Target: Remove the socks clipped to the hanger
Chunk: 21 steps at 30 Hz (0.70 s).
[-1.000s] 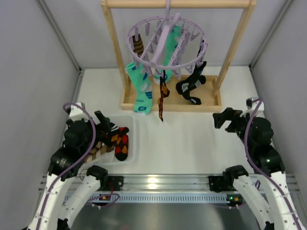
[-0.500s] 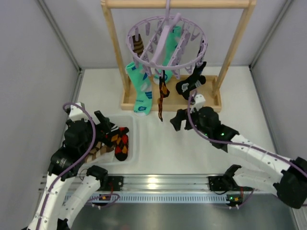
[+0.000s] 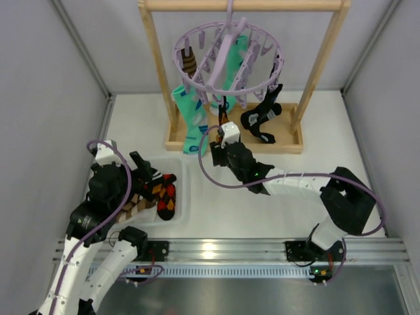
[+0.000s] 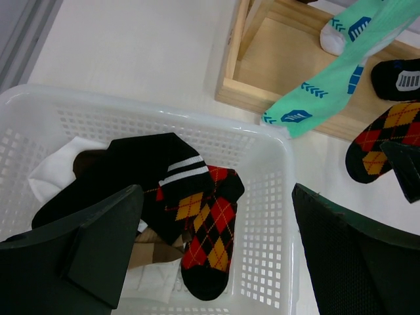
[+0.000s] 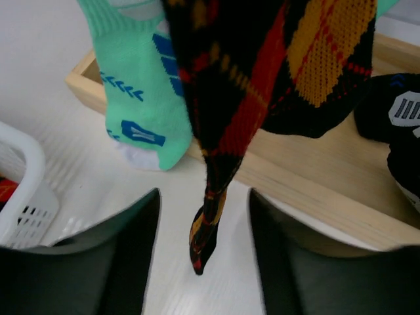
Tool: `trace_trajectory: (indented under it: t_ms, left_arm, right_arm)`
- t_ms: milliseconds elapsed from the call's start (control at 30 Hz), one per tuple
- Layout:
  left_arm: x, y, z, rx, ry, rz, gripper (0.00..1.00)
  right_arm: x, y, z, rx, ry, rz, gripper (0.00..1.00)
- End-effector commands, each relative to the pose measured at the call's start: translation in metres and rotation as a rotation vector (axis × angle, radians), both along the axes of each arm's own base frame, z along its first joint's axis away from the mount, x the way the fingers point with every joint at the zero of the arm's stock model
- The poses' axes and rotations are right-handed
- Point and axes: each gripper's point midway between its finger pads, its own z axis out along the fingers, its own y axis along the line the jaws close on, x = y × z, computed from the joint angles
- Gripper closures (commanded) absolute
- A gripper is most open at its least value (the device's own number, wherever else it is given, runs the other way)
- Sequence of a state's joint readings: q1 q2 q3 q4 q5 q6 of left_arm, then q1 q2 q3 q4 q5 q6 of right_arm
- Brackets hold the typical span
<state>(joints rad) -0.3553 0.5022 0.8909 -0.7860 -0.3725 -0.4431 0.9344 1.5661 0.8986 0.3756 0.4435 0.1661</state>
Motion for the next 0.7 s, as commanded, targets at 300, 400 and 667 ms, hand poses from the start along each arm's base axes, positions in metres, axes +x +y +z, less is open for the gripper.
trace_trajectory:
  t_ms: [300,400,667]
  left_arm:
    - [0.013,-0.054,0.092,-0.165,-0.119,-0.233,0.01]
    - [0.027,-0.070,0.135,-0.208,-0.159,-0.282,0.01]
    - [0.072,-0.136,0.190,-0.210,-0.164,-0.381,0.02]
  right_arm:
    - [0.009,0.000,0.054,0.171,-0.151,-0.075,1.00]
    - [-0.004,-0.007,0.062,0.192,-0.159,-0.091,1.00]
    - [-0.036,-0.004,0.057,0.187,-0.112,-0.101,1.00]
